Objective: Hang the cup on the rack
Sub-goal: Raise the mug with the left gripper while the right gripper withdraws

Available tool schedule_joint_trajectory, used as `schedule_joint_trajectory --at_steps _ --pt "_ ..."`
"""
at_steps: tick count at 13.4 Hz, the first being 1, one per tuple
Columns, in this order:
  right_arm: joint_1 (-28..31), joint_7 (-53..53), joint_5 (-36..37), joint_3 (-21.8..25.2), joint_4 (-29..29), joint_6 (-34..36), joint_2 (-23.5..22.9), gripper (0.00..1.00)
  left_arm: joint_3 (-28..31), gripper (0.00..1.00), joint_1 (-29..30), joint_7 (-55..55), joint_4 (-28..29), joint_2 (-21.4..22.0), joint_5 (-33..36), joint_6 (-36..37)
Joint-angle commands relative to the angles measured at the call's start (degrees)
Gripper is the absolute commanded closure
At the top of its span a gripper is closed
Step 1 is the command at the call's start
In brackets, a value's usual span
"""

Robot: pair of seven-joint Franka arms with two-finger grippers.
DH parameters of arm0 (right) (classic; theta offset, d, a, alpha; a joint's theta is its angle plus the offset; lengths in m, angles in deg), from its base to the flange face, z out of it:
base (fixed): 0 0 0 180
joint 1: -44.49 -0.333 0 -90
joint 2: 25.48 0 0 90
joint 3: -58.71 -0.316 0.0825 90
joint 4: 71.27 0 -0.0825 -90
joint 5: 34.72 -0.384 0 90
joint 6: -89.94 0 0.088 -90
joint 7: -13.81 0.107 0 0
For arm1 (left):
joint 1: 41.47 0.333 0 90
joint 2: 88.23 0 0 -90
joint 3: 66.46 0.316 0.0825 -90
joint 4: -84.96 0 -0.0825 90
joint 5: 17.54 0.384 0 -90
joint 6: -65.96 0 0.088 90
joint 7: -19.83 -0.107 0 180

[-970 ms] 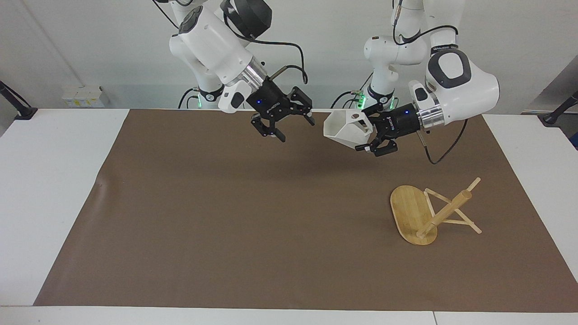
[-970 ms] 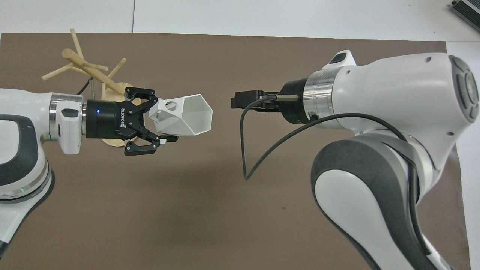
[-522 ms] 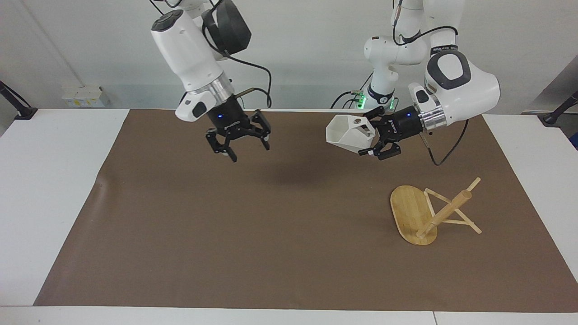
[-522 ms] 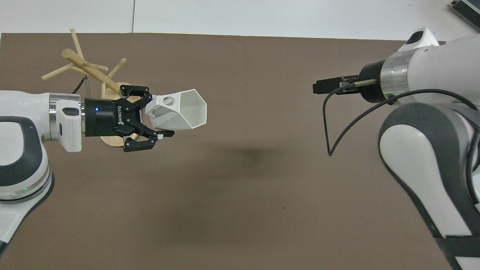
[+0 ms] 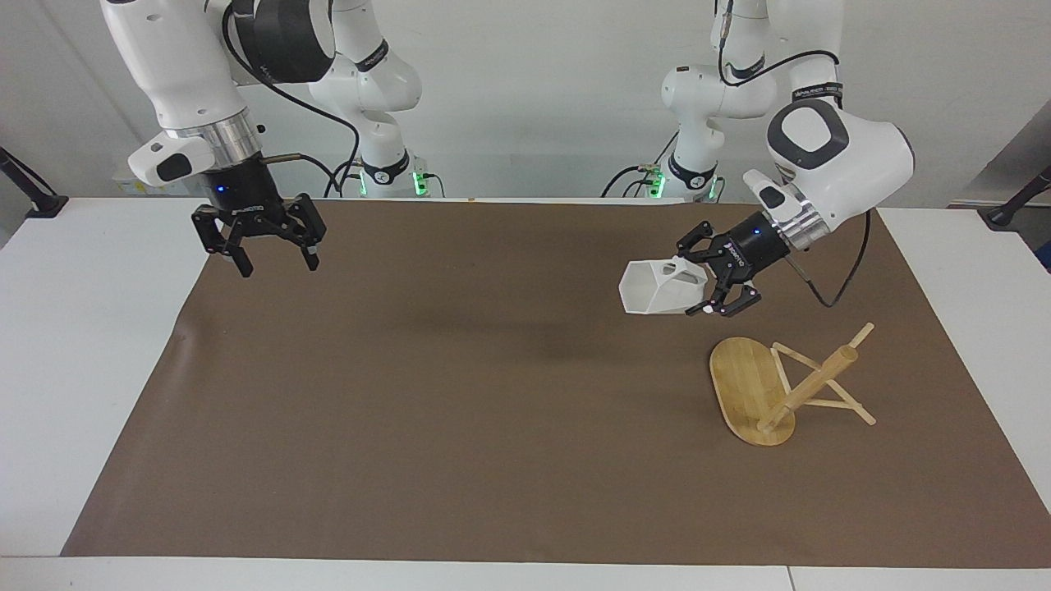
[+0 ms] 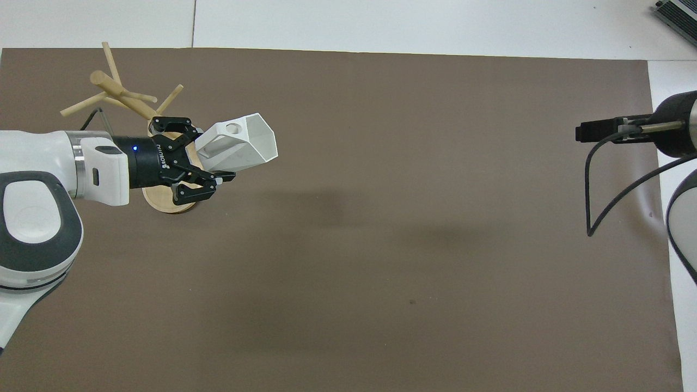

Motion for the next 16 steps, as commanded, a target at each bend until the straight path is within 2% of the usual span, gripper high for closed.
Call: schedule_joint_trajectory --at_steps 1,3,7,9,13,16 --pt "0.04 -0.07 4.07 -0.23 0.65 2.47 0.76 0.0 0.16 1.0 -2.59 8.45 1.35 0.01 4.45 -5.51" --pt "-0.05 -0.07 7.06 -0.67 0.48 4.39 0.85 0.0 0.16 1.0 -2.86 16.97 1.26 -0.43 9.53 -7.52" --pt "-0.14 0.19 7.16 -1.37 -0.74 9.4 0.76 0.0 0.16 1.0 -4.09 34.47 -1.02 -2.01 24.74 -8.33" --pt "-0.14 0.19 6.98 -2.16 -4.34 11.52 -0.2 0.0 0.16 1.0 -4.44 43.96 -1.2 -2.02 26.35 -8.5" --pt "-0.4 2.56 5.41 -2.69 -6.55 16.52 -0.65 0.0 0.25 1.0 -3.48 45.05 -5.58 -4.38 27.13 -9.03" --pt "-0.49 2.65 4.61 -2.78 -8.13 18.72 -0.56 0.0 0.25 1.0 -3.48 48.02 -5.68 -4.48 29.16 -9.99"
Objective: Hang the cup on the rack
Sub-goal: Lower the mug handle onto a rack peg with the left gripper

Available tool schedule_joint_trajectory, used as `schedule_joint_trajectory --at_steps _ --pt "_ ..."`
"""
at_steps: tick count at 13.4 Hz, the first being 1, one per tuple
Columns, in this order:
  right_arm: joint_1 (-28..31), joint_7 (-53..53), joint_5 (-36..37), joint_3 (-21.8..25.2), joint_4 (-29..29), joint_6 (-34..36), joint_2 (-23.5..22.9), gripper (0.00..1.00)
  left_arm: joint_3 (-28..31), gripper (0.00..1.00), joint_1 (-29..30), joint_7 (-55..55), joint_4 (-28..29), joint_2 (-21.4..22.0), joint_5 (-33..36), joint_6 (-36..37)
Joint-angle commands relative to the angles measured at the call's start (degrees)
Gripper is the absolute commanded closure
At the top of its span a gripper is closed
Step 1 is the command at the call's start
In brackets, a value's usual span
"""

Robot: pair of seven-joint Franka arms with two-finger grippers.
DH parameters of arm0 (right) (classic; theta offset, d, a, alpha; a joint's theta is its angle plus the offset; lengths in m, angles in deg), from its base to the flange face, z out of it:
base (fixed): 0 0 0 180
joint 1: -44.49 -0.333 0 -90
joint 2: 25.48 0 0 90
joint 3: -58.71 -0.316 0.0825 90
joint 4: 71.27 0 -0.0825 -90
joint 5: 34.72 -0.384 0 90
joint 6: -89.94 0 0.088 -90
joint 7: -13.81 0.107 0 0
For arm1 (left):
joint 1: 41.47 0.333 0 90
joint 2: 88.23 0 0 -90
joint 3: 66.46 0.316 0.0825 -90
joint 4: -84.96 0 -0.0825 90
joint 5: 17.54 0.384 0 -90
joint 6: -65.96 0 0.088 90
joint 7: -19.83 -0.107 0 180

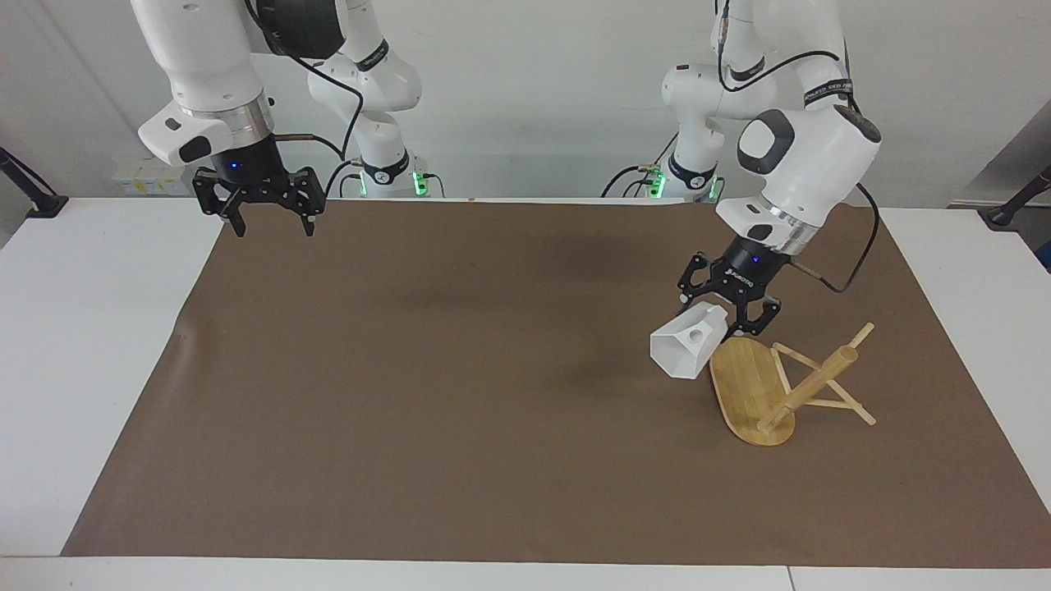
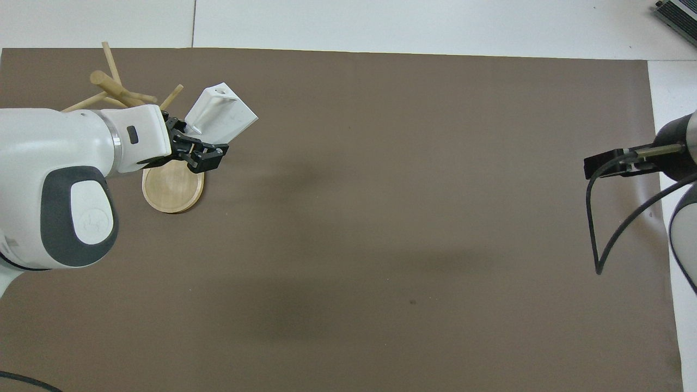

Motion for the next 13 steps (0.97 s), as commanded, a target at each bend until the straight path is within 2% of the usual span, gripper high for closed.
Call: schedule_joint_trajectory --at_steps 1,6,9,11,13 --pt "0.18 1.04 -0.86 -0.23 -2.09 2.14 -0.77 0.0 0.07 1.0 0.04 5.56 -0.82 -1.09 1.9 -2.8" --pt "2.72 -0.1 -0.94 1.09 -1.38 1.97 -0.6 0.0 0.07 1.0 2.4 8.75 -0.21 -0.91 1.9 -4.83" --pt "4.57 -5.46 -0.94 1.09 -1.21 1.27 -0.51 0.0 0.07 1.0 3.37 10.59 2.78 0.93 1.9 -6.33" --pt "4.58 -5.38 -0.95 1.18 -1.21 1.35 -0.33 0.0 -0.02 1.0 4.61 16.11 5.23 1.98 1.9 -6.59" --pt "4.4 -5.21 -1.03 2.06 -1.21 1.61 -0.25 0.0 -0.02 1.0 5.3 16.57 5.51 2.17 1.81 -6.68"
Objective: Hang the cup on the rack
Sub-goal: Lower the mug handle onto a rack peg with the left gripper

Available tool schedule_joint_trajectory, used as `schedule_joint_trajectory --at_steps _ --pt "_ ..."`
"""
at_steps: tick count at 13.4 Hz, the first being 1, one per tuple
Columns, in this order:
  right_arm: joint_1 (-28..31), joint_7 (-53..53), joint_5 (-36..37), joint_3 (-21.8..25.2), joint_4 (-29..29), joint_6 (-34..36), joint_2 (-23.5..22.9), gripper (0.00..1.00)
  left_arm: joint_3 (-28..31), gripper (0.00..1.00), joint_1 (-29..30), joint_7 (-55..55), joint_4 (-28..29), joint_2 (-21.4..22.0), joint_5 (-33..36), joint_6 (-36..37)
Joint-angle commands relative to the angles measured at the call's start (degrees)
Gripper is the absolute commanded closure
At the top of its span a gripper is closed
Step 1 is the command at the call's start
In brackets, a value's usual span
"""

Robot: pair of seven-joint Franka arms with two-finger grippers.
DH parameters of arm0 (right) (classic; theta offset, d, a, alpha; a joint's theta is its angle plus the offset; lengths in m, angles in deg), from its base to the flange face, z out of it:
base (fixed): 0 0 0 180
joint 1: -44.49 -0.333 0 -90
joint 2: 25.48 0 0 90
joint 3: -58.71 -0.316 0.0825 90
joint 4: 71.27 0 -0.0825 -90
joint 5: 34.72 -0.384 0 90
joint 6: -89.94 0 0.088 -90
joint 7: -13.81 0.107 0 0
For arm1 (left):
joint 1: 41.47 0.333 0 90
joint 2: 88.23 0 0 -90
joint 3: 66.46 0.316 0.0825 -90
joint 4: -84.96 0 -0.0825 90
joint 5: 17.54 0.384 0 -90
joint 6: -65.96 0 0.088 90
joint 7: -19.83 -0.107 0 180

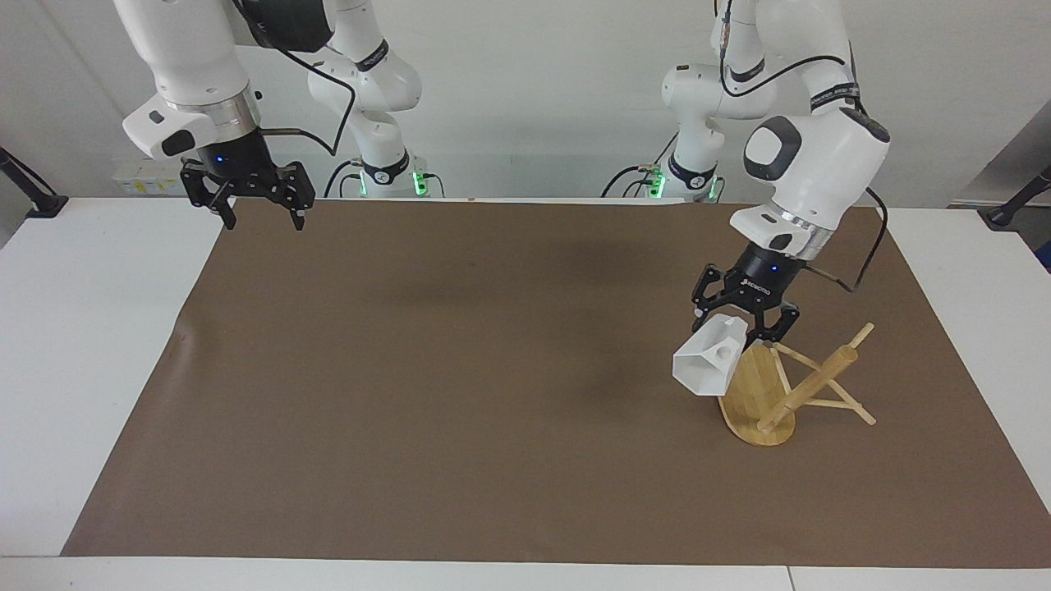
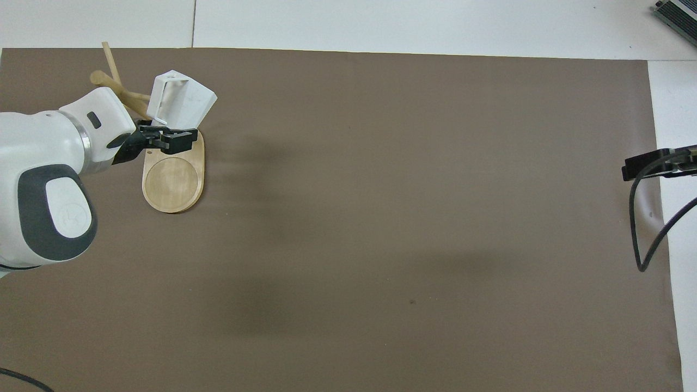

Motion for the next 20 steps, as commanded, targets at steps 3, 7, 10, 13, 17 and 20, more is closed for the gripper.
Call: schedule_joint_trajectory --at_steps 3,7,10,13,17,20 --pt "-0.01 3.15 -1.03 0.61 -0.48 0.62 0.05 0.0 -0.43 1.0 1.71 6.0 3.5 2.81 1.03 -1.49" --pt "-0.01 1.42 -1.72 2.19 0.14 0.35 0.05 0.0 -0.34 1.0 1.8 18.37 3.33 2.64 1.03 -1.32" --pt "-0.1 1.94 -2.7 2.28 0.14 0.27 0.05 0.0 -0.43 1.0 1.97 21.58 3.15 2.46 1.03 -0.62" --pt "-0.1 2.12 -2.7 2.28 0.23 0.44 0.14 0.0 -0.43 1.0 3.11 21.58 3.15 2.2 1.03 -0.53" --pt "-0.01 2.29 -2.7 2.28 0.49 0.44 0.14 0.0 -0.43 1.0 3.91 23.58 3.5 2.46 0.94 0.18" --pt "-0.1 2.38 -2.7 2.02 0.49 0.44 0.14 0.0 -0.43 0.83 3.91 26.85 2.98 2.38 1.03 1.93"
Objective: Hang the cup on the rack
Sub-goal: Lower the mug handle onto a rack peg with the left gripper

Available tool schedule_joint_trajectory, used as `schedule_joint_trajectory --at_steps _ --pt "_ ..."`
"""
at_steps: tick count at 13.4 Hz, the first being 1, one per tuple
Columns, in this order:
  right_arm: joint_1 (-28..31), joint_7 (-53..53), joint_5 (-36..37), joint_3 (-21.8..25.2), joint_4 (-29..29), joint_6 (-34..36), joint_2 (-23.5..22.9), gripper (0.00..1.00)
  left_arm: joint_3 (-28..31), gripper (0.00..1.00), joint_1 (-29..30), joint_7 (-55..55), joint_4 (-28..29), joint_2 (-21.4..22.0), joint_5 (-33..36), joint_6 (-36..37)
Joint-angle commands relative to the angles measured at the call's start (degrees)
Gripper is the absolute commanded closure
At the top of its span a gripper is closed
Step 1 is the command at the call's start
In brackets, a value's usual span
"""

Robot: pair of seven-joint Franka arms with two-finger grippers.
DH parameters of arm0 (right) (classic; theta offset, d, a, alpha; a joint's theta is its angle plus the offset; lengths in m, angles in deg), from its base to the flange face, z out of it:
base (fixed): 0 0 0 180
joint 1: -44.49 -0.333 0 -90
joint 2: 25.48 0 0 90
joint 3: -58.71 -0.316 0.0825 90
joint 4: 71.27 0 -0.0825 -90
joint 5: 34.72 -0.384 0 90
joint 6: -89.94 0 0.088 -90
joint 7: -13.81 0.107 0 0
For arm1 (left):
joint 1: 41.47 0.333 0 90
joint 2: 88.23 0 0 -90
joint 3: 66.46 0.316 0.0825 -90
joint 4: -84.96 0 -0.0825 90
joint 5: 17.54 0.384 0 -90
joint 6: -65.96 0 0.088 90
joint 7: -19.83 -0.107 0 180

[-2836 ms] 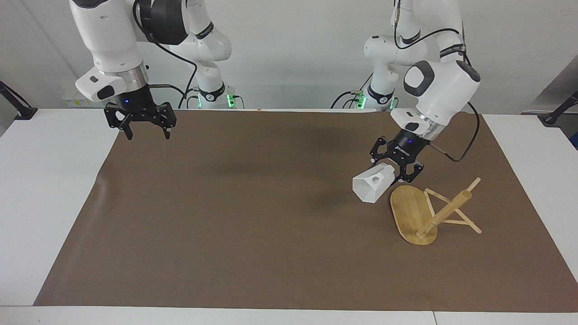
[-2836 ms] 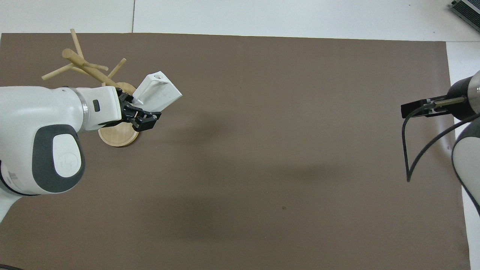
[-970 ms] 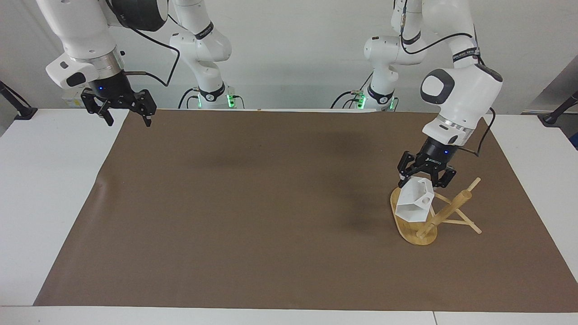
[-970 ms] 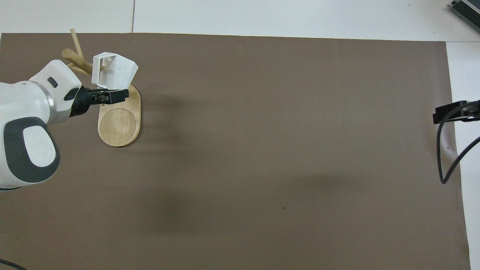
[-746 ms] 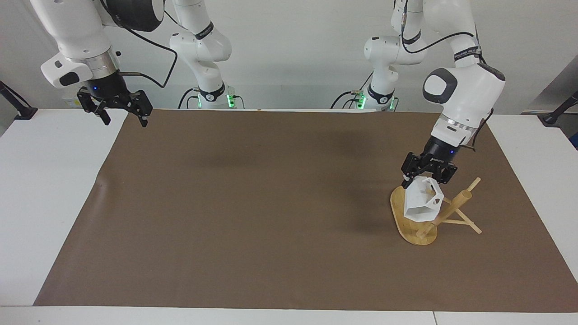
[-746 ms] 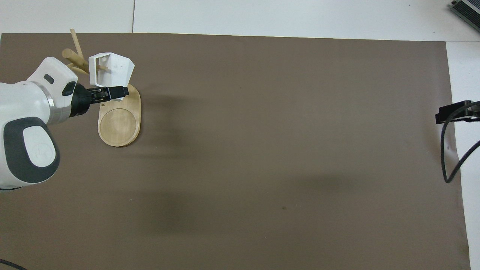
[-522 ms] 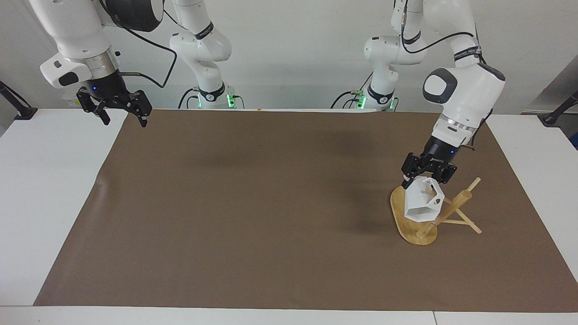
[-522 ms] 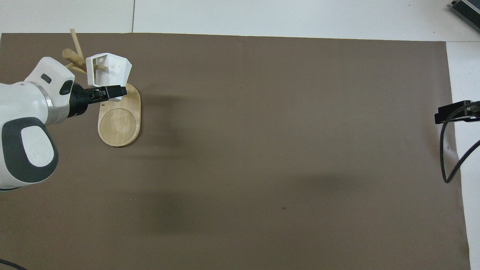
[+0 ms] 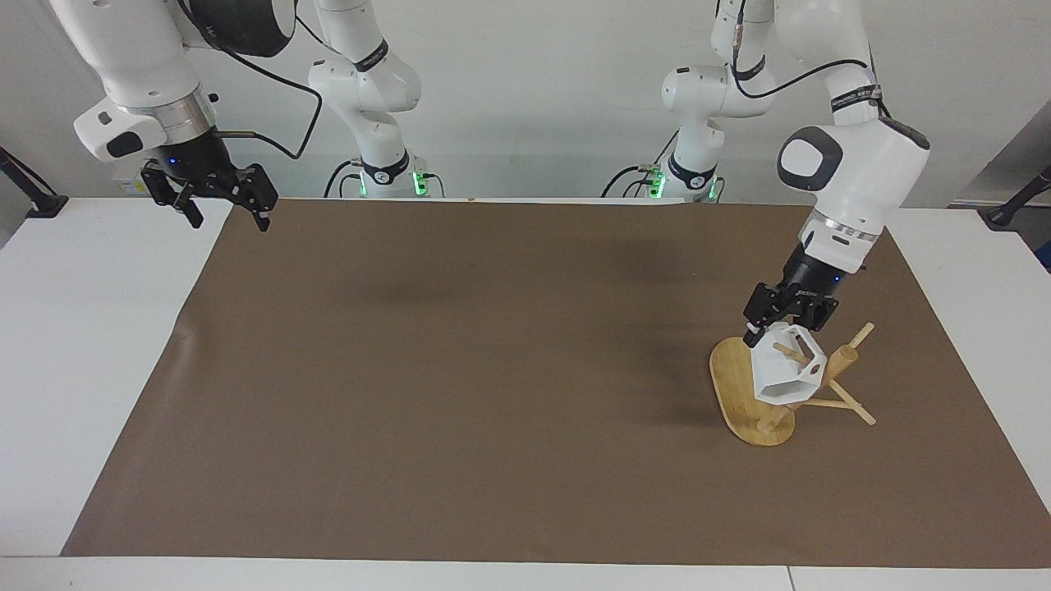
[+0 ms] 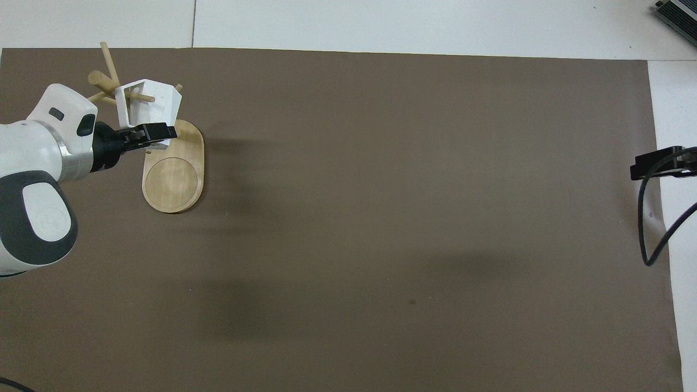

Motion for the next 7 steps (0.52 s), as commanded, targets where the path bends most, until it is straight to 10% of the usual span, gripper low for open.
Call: schedule_joint_trajectory --at_steps 1,3,7 --pt "0.16 0.29 -1.34 0.02 0.27 0.44 0.15 0.0 -0.4 0.67 0.61 2.04 0.36 1.24 1.03 1.99" --pt "0.08 0.29 -1.34 -0.06 0.27 0.53 0.23 0.0 -0.4 0.0 0.52 1.43 0.27 1.16 1.03 1.13" --pt "0.6 0.29 -5.29 -0.15 0.27 0.44 0.15 0.0 -0.32 0.0 0.43 1.07 -0.43 1.15 1.56 1.73"
